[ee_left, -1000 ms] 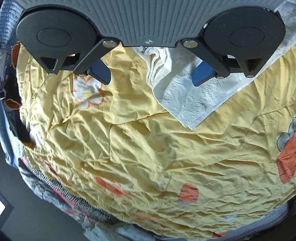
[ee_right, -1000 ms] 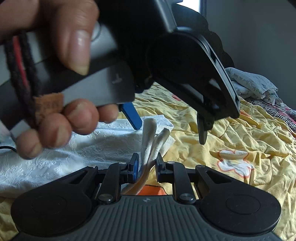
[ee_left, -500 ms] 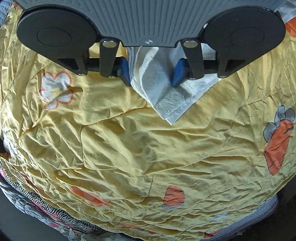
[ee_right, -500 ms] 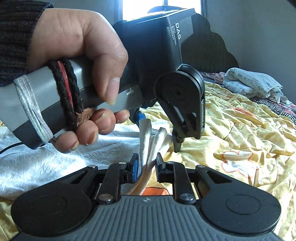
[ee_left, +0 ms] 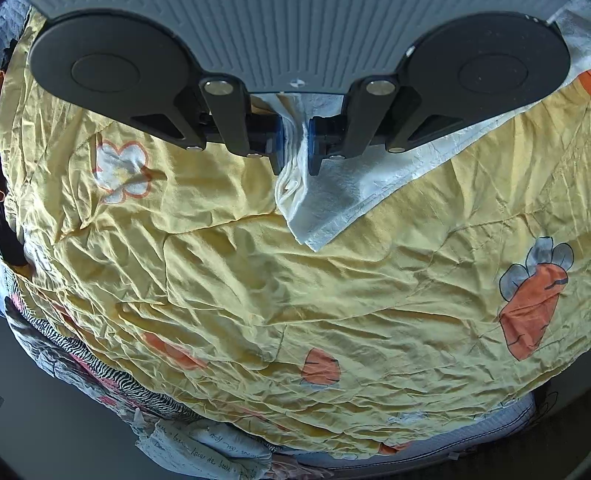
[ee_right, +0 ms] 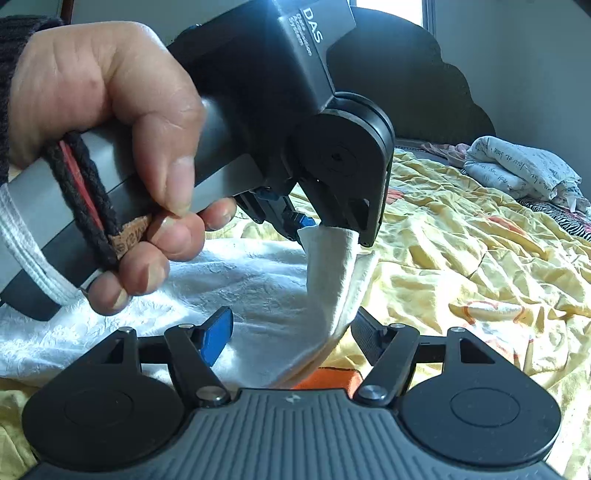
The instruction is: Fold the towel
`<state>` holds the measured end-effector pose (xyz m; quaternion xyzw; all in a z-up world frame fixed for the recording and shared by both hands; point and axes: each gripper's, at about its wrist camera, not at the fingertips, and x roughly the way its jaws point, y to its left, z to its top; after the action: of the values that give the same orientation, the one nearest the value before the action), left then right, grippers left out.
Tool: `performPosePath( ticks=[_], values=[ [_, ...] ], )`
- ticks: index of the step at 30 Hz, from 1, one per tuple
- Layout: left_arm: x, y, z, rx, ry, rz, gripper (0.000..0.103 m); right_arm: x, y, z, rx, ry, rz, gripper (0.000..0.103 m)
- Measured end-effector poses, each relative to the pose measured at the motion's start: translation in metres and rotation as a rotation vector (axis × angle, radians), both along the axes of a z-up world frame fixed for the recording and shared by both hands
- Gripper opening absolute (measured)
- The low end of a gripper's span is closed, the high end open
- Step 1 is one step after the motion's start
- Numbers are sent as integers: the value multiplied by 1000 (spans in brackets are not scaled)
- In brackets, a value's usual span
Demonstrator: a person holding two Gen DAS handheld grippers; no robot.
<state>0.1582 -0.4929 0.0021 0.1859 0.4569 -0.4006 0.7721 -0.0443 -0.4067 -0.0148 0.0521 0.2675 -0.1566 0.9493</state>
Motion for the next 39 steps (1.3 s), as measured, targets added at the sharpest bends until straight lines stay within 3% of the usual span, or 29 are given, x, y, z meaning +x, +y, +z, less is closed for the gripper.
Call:
performPosePath(
  ticks=[8, 25, 28, 34, 39],
  values=[
    [-2, 12, 5, -11, -24, 16, 15, -1, -8, 0, 41, -25, -1, 70],
    [11, 61, 11, -77, -10, 76, 15, -22, -29, 5, 107, -209, -51, 70],
    [23, 103, 11, -114, -3, 146, 15, -26, -37, 5, 154, -243, -71, 70],
    [28, 237, 29, -228, 11, 287, 15, -30, -42, 6, 185, -281, -63, 70],
    [22, 333, 31, -252, 12, 421, 15, -22, -35, 5, 172, -227, -26, 70]
  ],
)
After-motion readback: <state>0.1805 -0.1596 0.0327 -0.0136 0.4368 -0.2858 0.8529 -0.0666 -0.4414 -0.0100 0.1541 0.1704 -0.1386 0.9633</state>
